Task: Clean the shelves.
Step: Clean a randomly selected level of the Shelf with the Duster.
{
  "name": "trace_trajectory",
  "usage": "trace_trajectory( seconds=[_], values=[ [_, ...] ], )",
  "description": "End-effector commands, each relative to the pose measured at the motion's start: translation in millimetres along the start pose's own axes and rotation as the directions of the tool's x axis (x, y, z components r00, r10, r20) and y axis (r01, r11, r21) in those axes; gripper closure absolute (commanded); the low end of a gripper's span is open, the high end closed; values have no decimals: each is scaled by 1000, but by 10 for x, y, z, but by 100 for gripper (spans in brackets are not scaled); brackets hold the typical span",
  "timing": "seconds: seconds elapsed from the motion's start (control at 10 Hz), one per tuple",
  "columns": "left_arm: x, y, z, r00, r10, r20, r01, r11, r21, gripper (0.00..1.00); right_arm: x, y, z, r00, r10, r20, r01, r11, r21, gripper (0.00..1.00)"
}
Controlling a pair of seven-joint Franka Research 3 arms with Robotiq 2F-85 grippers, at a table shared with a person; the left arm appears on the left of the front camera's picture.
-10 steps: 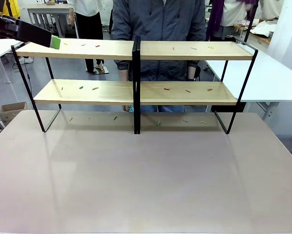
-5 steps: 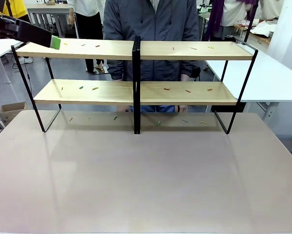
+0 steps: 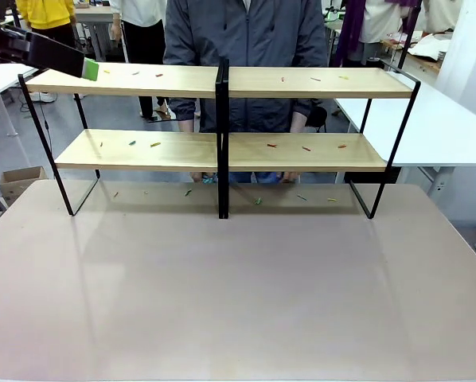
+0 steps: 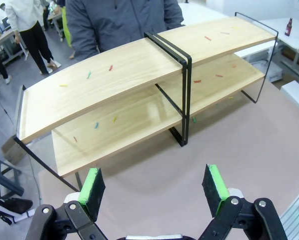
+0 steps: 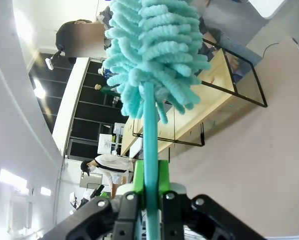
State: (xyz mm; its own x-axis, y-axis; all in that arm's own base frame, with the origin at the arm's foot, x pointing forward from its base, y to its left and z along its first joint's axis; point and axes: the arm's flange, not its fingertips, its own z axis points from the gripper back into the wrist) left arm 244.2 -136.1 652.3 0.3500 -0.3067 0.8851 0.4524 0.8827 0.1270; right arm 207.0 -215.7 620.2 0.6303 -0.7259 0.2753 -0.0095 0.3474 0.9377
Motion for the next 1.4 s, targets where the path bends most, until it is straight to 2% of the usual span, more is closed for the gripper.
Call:
trace_trajectory(
  seconds=[0.0, 0.3, 0.4, 0.5, 0.6, 0.7, 0.8, 0.9, 1.0, 1.1, 1.2, 1.3],
  values=[
    [-16, 11, 3, 1000, 1, 0, -1, 1000, -3, 0, 32, 39, 21, 1000, 5, 0, -5, 1000, 22, 100],
    [-16, 11, 3, 1000, 1, 0, -1, 1000, -3, 0, 32, 39, 21, 1000, 5, 0, -5, 1000, 22, 100],
    [-16, 11, 3, 1000, 1, 0, -1, 1000, -3, 0, 0, 0, 0, 1000, 0, 0, 0, 1000, 0, 88],
    [-16, 11, 3, 1000, 1, 0, -1, 1000, -3, 0, -162, 112, 88, 975, 155, -160, -166, 984, -58, 88],
    [-16, 11, 3, 1000, 1, 0, -1, 1000, -3, 0, -262, 269, 300, 908, 298, -294, -275, 954, 119, 88],
    [-16, 11, 3, 1000, 1, 0, -1, 1000, -3, 0, -414, 299, 471, 722, 425, -546, -333, 905, 265, 88],
    [-16, 11, 3, 1000, 1, 0, -1, 1000, -3, 0, -600, 219, 529, 497, 523, -693, -396, 847, 355, 88],
    [-16, 11, 3, 1000, 1, 0, -1, 1000, -3, 0, -836, 91, 466, 379, 532, -757, -480, 812, 331, 88],
    [-16, 11, 3, 1000, 1, 0, -1, 1000, -3, 0, -1042, -13, 344, 285, 543, -789, -534, 774, 340, 88],
    [-16, 11, 3, 1000, 1, 0, -1, 1000, -3, 0, -1267, -89, 180, 172, 565, -807, -568, 726, 388, 88],
    [-16, 11, 3, 1000, 1, 0, -1, 1000, -3, 0, -1490, -147, -24, 113, 547, -829, -614, 694, 375, 88],
    [-16, 11, 3, 1000, 1, 0, -1, 1000, -3, 0, -1493, -195, -94, 373, 528, -763, -797, 604, 29, 88]
  ],
)
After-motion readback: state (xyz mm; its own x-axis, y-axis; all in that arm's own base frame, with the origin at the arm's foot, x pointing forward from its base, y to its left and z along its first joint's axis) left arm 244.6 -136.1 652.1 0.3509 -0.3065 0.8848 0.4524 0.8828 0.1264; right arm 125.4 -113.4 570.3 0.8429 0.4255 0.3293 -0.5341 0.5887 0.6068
